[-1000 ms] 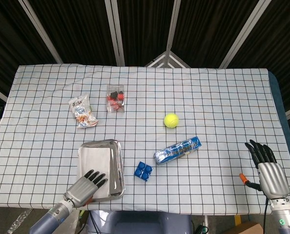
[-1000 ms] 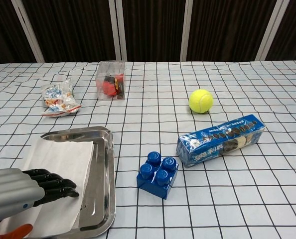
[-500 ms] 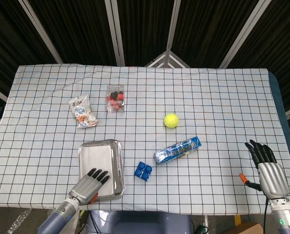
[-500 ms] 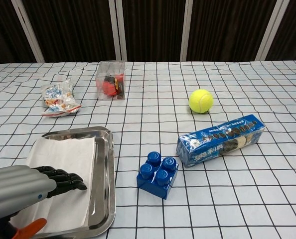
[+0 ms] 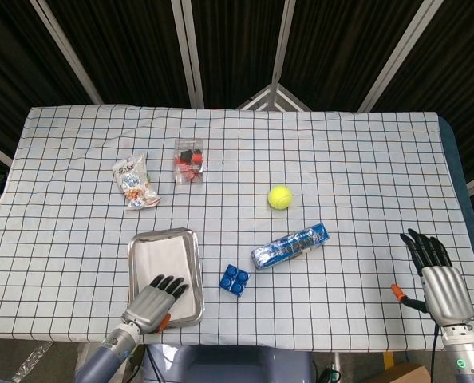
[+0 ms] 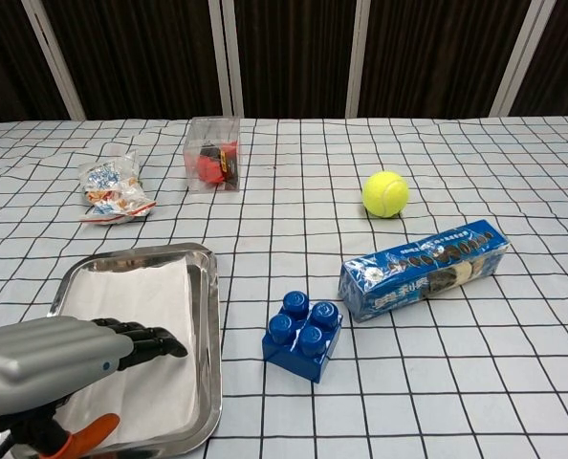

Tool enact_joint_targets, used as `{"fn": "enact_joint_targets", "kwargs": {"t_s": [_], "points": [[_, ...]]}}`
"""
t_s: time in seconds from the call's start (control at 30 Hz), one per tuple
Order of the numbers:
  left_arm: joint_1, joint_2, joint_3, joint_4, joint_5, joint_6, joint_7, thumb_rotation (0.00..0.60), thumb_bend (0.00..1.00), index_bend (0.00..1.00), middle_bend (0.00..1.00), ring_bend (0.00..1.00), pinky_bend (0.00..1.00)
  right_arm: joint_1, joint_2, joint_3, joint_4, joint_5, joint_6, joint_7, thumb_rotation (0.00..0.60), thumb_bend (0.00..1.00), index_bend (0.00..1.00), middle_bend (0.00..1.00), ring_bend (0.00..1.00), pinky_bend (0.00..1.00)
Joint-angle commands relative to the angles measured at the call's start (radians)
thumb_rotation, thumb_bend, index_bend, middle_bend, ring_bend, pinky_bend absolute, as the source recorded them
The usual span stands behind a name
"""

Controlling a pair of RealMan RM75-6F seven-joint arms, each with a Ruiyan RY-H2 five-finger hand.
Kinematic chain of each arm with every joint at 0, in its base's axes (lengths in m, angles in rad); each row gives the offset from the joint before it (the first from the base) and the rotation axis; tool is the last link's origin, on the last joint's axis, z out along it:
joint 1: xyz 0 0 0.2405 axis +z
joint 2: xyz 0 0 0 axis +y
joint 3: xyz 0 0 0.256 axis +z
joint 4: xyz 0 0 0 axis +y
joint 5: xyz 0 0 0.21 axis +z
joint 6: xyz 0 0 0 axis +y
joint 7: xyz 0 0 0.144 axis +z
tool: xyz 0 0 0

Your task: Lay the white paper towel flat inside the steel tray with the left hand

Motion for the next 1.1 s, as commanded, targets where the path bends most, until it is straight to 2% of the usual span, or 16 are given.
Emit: {"fn": "enact_joint_targets", "kwargs": {"t_s": [0.03,0.23,0.63,0.87,1.1], "points": [[-0.007,-0.012,-0.002,-0.002,-0.007,0.008,0.006,0.600,0.60,0.00,0.00,0.00,0.00,0.000,0.000,0.000,0.000,0.000,0.001,0.001,0.600,0.31,0.00,0.00,0.00,0.00],[-0.013,-0.024,0.005,-0.009,-0.004,0.029,0.010,0.600,0.60,0.00,0.00,0.00,0.00,-0.001,0.002,0.001,0.001,-0.001,0.003,0.008,0.600,0.31,0.00,0.00,0.00,0.00],[-0.011,0.016,0.034,-0.060,0.039,0.048,-0.022,0.600,0.58,0.00,0.00,0.00,0.00,-0.002,-0.001,0.002,0.003,-0.005,0.010,0.011,0.600,0.31,0.00,0.00,0.00,0.00],[-0.017,0.085,0.053,-0.094,0.072,0.055,-0.035,0.600,0.56,0.00,0.00,0.00,0.00,-0.003,0.000,0.003,0.005,-0.002,0.010,0.019,0.600,0.31,0.00,0.00,0.00,0.00],[-0.038,0.160,0.067,-0.089,0.008,0.067,0.007,0.600,0.55,0.00,0.00,0.00,0.00,-0.003,-0.001,0.003,0.004,-0.001,0.009,0.016,0.600,0.31,0.00,0.00,0.00,0.00]]}}
